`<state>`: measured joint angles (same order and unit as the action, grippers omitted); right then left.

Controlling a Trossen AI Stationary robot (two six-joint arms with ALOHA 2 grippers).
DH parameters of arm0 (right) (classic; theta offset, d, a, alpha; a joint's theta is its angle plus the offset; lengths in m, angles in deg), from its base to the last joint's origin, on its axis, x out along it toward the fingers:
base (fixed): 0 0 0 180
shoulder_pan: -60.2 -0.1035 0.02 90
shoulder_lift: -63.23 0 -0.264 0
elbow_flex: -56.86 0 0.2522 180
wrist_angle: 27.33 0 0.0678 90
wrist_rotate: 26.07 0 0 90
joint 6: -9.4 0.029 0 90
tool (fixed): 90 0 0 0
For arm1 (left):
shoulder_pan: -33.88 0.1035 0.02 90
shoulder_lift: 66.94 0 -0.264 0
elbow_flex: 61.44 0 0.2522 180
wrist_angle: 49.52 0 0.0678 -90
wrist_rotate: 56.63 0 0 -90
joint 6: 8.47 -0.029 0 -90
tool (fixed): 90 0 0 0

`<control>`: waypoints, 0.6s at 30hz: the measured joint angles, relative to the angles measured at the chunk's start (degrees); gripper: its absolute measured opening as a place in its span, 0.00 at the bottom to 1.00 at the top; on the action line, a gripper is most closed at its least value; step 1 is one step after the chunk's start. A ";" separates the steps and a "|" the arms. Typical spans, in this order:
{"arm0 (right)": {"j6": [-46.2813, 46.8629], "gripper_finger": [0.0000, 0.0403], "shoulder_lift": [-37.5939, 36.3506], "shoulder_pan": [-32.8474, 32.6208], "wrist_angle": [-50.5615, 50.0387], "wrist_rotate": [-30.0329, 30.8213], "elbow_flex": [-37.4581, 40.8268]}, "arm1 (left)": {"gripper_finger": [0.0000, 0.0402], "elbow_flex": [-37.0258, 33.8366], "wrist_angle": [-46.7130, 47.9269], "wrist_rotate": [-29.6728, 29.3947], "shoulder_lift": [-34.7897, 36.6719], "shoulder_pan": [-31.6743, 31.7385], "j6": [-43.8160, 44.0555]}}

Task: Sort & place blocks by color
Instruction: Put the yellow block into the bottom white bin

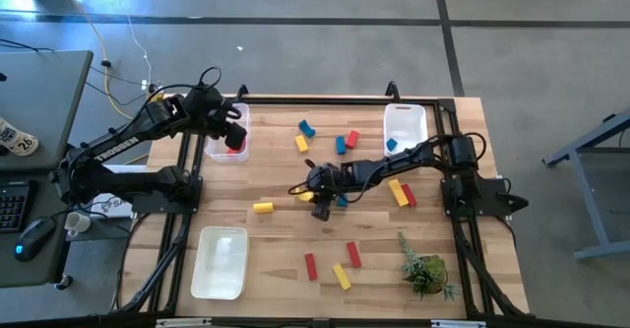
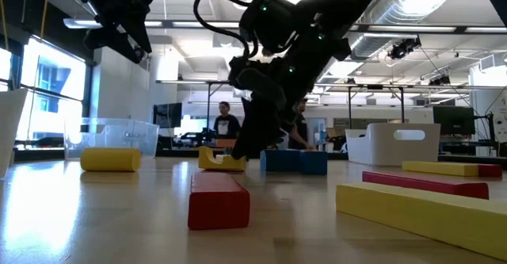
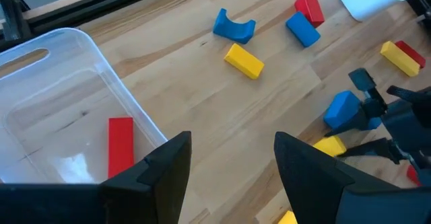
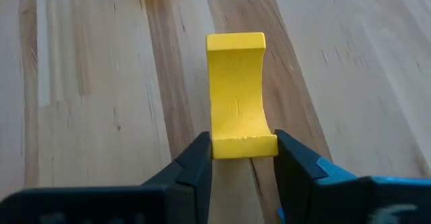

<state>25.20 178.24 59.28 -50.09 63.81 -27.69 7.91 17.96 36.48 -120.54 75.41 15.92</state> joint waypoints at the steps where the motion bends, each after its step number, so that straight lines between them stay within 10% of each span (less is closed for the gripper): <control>1: 0.03 0.24 -0.24 0.16 -0.31 0.00 -0.64 | 0.50 0.00 -0.02 0.67 0.00 0.00 0.87; 11: -5.22 0.24 -0.85 0.97 -3.59 2.22 -11.09 | 0.50 -0.02 -1.01 7.54 0.00 -0.38 11.27; 18: -11.29 0.24 -0.91 1.95 -9.64 1.52 -18.56 | 0.50 -0.02 -1.05 9.65 0.00 -2.71 0.90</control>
<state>13.91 177.33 61.23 -59.74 65.33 -46.24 7.89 16.91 46.13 -120.54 72.70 16.82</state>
